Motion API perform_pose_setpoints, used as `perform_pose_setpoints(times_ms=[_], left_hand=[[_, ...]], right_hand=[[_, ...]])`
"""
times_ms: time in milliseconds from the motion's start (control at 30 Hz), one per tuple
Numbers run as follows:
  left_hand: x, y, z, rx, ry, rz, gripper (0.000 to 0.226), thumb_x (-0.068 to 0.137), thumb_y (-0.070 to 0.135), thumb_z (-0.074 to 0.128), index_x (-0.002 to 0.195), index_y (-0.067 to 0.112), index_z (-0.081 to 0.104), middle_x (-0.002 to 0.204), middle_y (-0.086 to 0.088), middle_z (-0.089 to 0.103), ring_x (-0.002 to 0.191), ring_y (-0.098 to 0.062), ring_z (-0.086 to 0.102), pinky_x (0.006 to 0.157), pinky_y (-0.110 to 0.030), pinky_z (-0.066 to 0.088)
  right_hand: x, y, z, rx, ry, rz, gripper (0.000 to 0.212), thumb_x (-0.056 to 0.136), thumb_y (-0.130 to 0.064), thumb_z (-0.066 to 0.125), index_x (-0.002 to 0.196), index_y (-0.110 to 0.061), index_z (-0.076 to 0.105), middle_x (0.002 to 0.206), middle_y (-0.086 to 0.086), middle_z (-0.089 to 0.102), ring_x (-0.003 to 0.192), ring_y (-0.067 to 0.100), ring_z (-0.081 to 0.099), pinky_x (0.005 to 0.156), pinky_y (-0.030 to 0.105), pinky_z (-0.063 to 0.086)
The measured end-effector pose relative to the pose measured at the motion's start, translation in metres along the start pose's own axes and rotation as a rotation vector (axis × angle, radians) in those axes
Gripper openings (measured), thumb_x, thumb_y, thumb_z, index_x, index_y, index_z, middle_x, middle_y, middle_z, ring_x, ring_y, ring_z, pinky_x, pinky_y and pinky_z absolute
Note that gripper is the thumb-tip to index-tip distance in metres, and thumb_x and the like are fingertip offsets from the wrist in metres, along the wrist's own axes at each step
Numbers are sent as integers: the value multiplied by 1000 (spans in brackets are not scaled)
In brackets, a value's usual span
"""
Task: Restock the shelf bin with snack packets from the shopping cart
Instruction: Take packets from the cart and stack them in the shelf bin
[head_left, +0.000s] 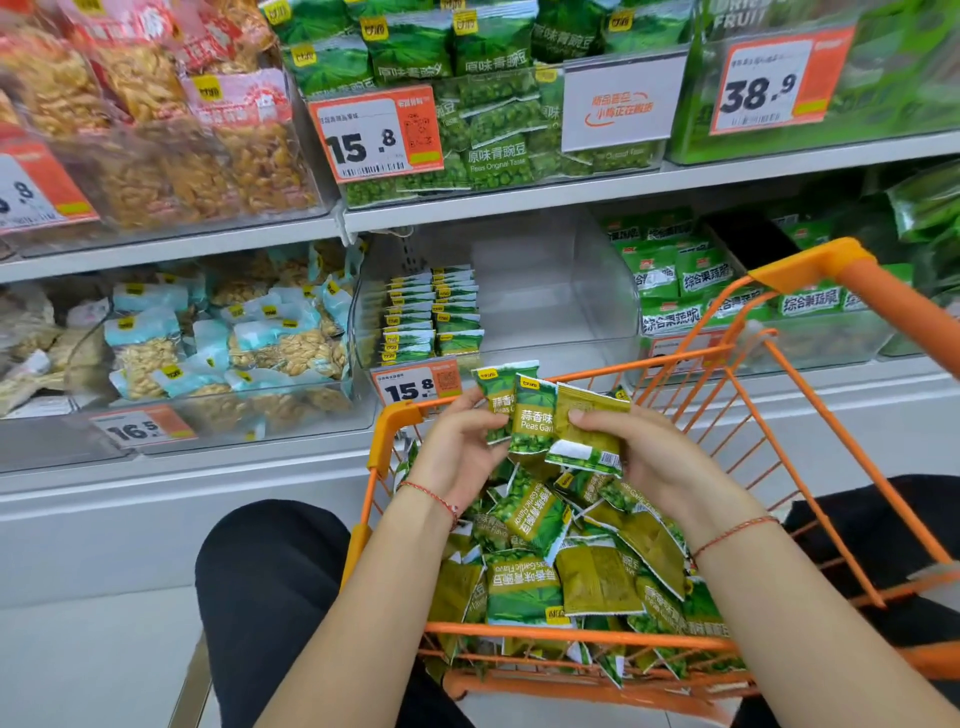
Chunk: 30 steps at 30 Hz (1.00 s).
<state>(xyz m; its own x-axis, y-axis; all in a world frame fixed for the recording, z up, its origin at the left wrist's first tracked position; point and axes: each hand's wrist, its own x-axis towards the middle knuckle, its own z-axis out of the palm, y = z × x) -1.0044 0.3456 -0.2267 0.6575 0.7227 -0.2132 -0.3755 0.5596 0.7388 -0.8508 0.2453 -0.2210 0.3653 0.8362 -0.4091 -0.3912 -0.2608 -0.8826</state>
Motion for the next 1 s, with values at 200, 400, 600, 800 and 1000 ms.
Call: perform_pose_setpoints(times_ms=[200, 400, 600, 800, 1000], left_hand=[[-3, -4, 1, 175, 47, 48, 17, 91, 9, 57, 107, 3, 58, 99, -6, 67, 93, -18, 64, 90, -38, 51], [-8, -5, 3, 246, -35, -24, 28, 93, 26, 53, 112, 8, 61, 110, -9, 67, 106, -25, 63, 93, -46, 50], [-11, -5, 4, 445, -5, 14, 33, 88, 16, 62, 119, 8, 55, 113, -7, 63, 106, -18, 62, 91, -40, 53], [-11, -5, 5, 431, 61, 15, 66, 87, 17, 65, 143, 2, 32, 140, -7, 41, 117, -15, 50, 92, -40, 53], [-12, -4, 1, 310, -15, 51, 23, 93, 19, 54, 112, 10, 62, 108, -5, 67, 107, -17, 61, 80, -33, 57]], right_hand=[[-4, 1, 3, -20, -18, -43, 74, 55, -24, 84, 119, 1, 56, 103, 15, 71, 86, 26, 69, 71, 34, 55], [-12, 1, 8, -79, -64, -162, 31, 78, -16, 74, 106, -5, 66, 97, 12, 73, 88, 27, 70, 76, 34, 56], [-13, 4, 11, -116, 39, -235, 30, 74, -27, 75, 95, -6, 71, 96, 22, 71, 82, 32, 63, 77, 40, 45], [-24, -2, 14, -185, 467, -891, 10, 85, -9, 68, 91, -15, 64, 81, -6, 63, 74, 2, 60, 66, 12, 47], [-13, 22, 25, -755, 218, -942, 35, 76, -3, 74, 105, -22, 70, 117, -15, 56, 109, -4, 51, 95, 29, 46]])
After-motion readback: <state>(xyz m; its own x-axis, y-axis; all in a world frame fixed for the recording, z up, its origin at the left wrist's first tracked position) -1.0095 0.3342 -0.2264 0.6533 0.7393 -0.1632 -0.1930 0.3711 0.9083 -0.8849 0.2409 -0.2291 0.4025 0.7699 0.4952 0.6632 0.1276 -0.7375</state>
